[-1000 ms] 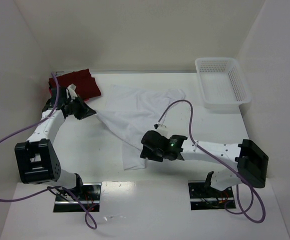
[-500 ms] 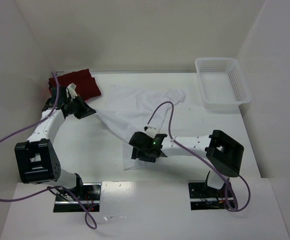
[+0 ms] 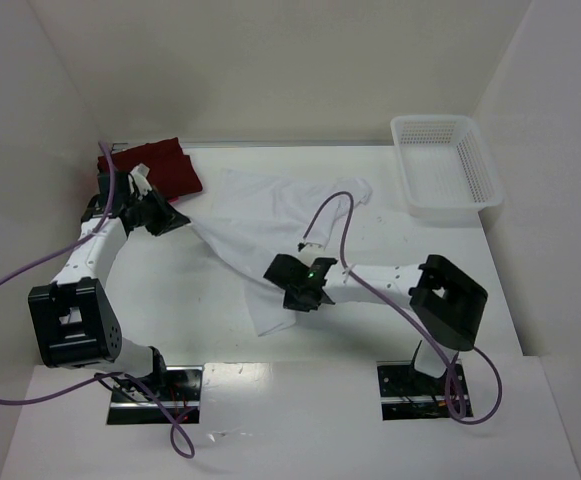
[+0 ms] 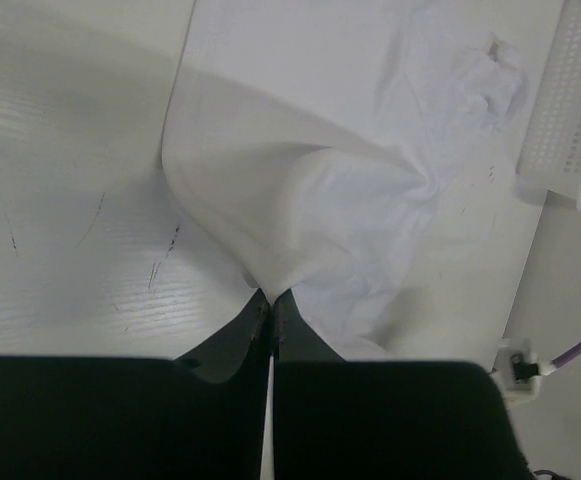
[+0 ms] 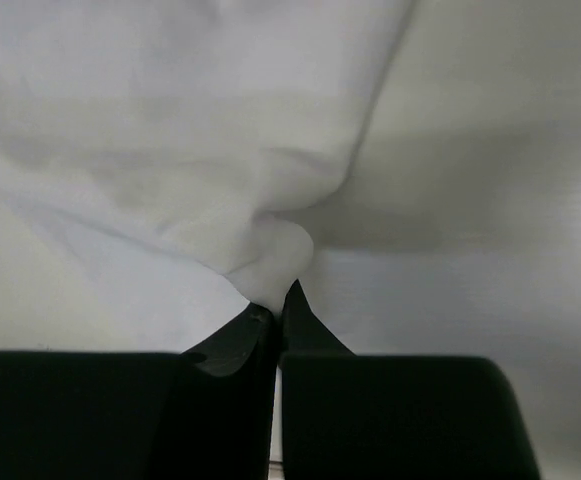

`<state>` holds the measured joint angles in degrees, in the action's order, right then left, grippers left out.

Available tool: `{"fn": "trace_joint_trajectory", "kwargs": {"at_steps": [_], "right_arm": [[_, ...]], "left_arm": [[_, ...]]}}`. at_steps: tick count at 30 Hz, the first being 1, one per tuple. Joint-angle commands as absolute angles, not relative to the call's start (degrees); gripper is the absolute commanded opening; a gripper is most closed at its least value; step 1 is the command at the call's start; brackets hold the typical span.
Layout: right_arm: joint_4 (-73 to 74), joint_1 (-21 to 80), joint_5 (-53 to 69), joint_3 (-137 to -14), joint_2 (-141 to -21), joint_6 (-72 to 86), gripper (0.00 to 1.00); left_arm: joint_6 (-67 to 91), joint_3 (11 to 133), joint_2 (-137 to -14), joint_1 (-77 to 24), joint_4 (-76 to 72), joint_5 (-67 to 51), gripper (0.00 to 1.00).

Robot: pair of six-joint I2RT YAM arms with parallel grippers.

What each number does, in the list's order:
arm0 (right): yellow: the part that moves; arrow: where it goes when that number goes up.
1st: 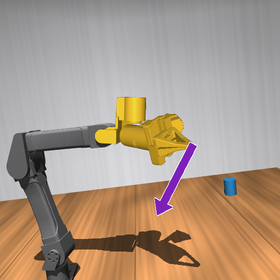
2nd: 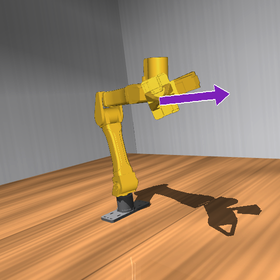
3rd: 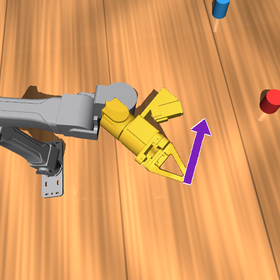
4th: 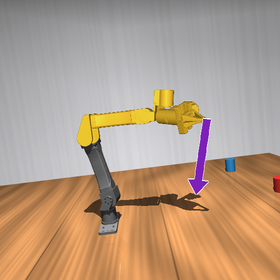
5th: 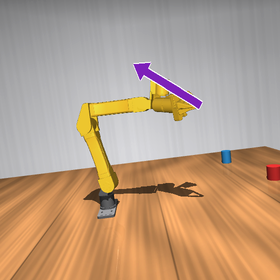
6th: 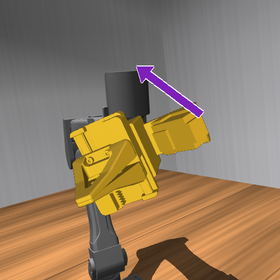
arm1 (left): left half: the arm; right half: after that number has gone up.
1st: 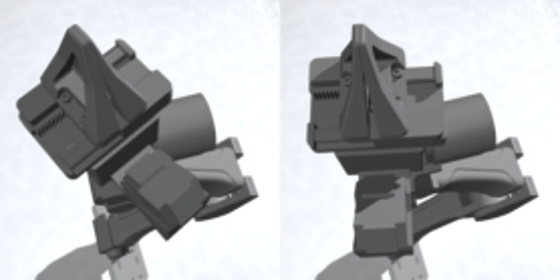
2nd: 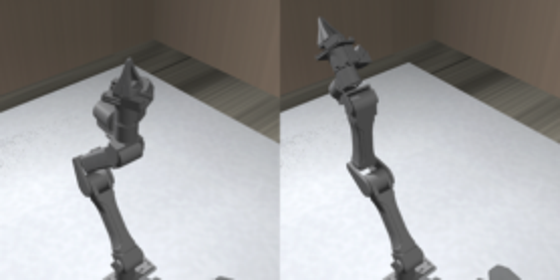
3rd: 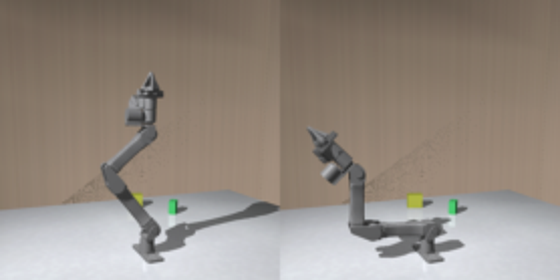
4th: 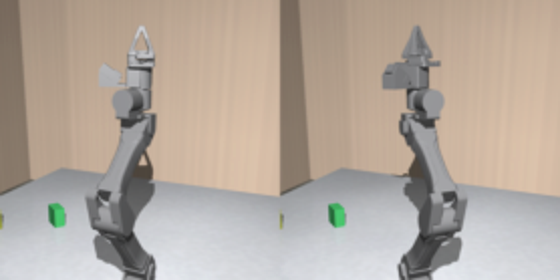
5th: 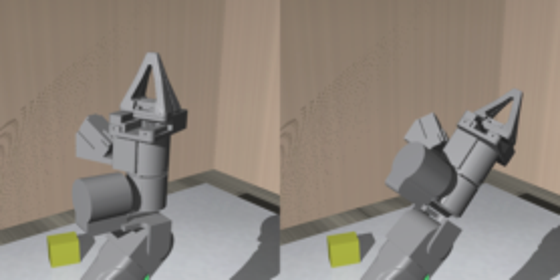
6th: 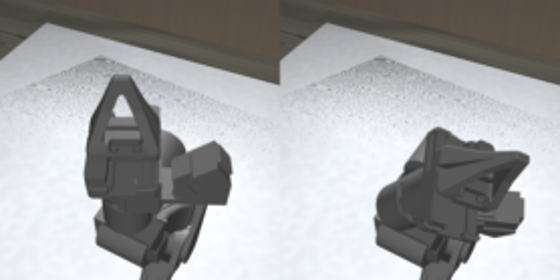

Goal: Fold and stack the t-shirts
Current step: Flatten out the tshirt

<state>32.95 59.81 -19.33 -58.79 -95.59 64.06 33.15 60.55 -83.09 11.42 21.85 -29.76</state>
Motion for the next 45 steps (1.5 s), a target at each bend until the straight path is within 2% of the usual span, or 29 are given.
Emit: {"fn": "trace_joint_trajectory", "kwargs": {"at_steps": [1,7,12,14,18,20,24,34,38,45], "right_arm": [[41.0,51.4,-28.2,-59.8,-85.0,56.6,0.00],[47.5,39.7,-34.7,-66.8,-77.5,44.3,0.01],[47.8,39.6,-33.7,-66.9,-81.7,41.7,0.10],[44.6,39.6,-29.1,-62.2,-81.2,44.1,0.26],[40.0,39.6,-25.4,-53.9,-75.4,49.3,0.51],[39.1,39.6,-25.0,-51.4,-70.5,51.7,0.69],[39.8,38.6,-24.5,-49.3,-65.8,53.4,0.79],[37.4,38.2,-23.9,-43.3,-68.5,59.1,0.83],[35.0,34.9,-23.9,-41.1,-68.5,59.8,0.63],[33.9,32.7,-23.9,-40.6,-69.1,60.4,0.60]], "left_arm": [[32.2,62.8,-82.7,12.3,20.7,-31.6,0.00],[32.2,62.8,-82.7,12.3,20.7,-32.1,0.00],[32.2,62.8,-82.7,12.8,20.7,-32.6,0.00],[31.6,62.8,-82.7,12.8,20.7,-32.6,0.00],[31.6,62.8,-83.3,12.8,20.7,-33.1,0.00],[31.0,62.8,-83.6,12.8,20.7,-33.7,0.00],[31.0,62.8,-83.8,12.8,20.1,-33.8,0.00],[31.0,62.8,-83.8,12.8,20.1,-33.8,0.00],[31.0,62.8,-83.8,12.8,20.1,-33.8,0.00],[31.0,62.8,-84.4,12.8,20.1,-33.8,0.00]]}}
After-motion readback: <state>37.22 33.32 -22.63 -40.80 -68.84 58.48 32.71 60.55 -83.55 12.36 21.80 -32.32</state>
